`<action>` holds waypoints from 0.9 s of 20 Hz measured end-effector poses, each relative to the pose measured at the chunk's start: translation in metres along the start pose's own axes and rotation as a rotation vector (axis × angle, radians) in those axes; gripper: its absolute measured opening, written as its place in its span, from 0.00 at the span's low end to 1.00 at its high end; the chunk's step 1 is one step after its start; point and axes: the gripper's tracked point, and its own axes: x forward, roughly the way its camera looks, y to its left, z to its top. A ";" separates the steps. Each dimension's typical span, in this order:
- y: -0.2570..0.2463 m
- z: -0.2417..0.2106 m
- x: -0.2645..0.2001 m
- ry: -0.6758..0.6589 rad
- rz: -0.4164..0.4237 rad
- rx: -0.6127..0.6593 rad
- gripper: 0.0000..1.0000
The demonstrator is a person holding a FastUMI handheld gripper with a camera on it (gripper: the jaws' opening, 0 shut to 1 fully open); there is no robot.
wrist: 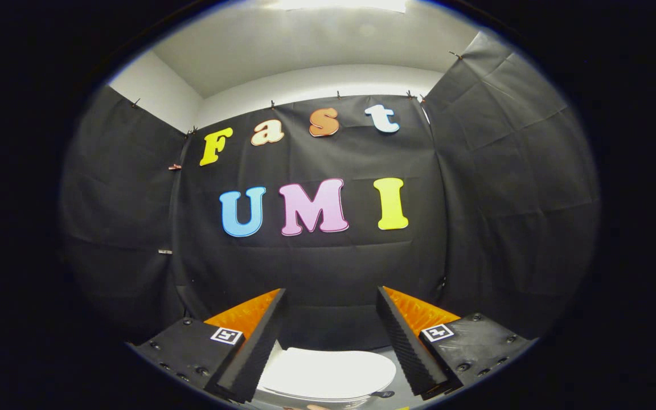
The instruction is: Open the toilet lid.
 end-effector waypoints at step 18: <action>-0.135 -0.185 0.042 0.248 -0.238 0.368 0.98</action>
